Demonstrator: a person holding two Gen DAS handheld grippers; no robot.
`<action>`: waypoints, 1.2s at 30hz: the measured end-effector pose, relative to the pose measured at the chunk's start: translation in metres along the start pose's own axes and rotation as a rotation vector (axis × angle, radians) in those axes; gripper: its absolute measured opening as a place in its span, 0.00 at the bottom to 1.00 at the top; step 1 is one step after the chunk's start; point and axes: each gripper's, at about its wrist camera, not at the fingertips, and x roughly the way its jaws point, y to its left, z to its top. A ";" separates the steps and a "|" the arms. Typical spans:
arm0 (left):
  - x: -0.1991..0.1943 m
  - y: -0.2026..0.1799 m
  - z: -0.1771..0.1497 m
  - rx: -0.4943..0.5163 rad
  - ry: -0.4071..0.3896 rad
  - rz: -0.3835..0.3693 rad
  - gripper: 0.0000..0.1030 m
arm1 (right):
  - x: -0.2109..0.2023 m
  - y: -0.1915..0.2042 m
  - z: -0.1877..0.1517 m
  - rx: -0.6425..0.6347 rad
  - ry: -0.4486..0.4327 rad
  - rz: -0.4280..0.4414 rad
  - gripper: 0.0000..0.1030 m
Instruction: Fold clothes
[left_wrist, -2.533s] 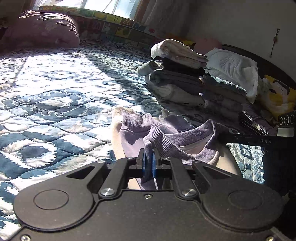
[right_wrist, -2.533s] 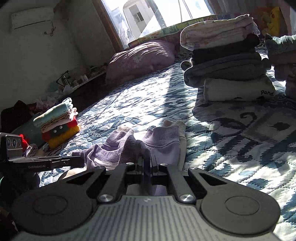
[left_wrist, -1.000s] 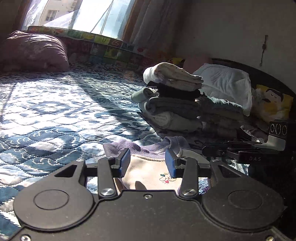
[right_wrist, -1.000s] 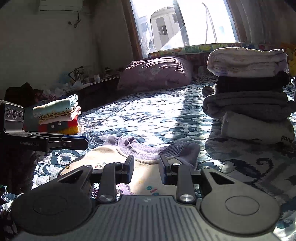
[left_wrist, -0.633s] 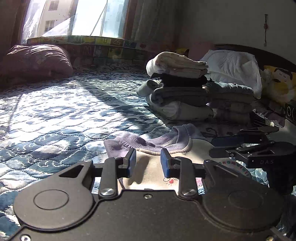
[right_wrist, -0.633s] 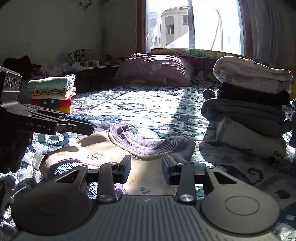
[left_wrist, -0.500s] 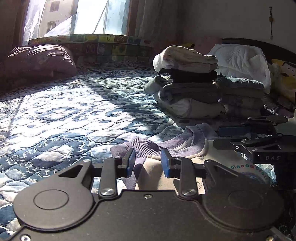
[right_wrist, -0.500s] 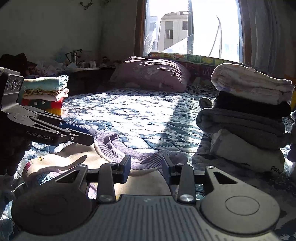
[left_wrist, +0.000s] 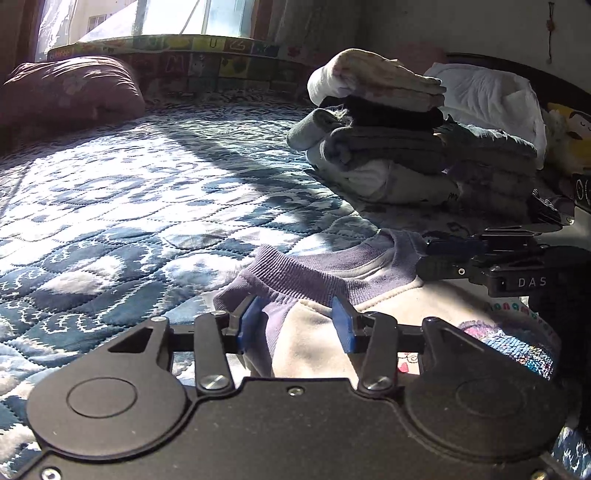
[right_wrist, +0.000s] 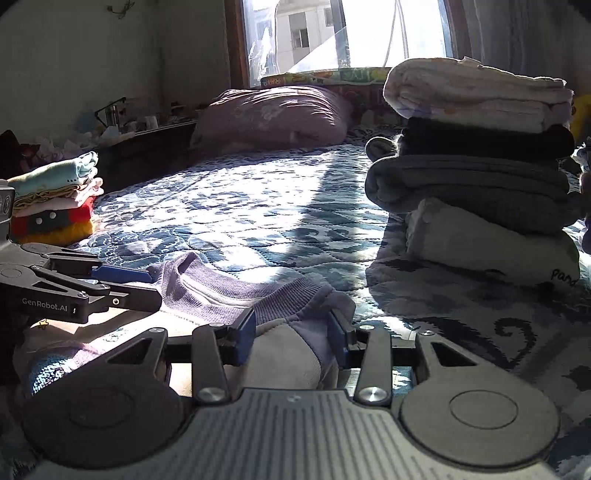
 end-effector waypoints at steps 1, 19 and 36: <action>-0.009 -0.003 0.002 0.025 -0.022 0.013 0.41 | -0.009 0.004 0.001 -0.023 -0.022 0.001 0.41; -0.057 -0.058 -0.050 0.053 0.067 -0.043 0.49 | -0.064 0.052 -0.046 -0.055 0.040 0.047 0.51; -0.048 0.022 -0.049 -0.656 0.061 -0.053 0.50 | -0.045 -0.020 -0.045 0.533 0.059 0.054 0.60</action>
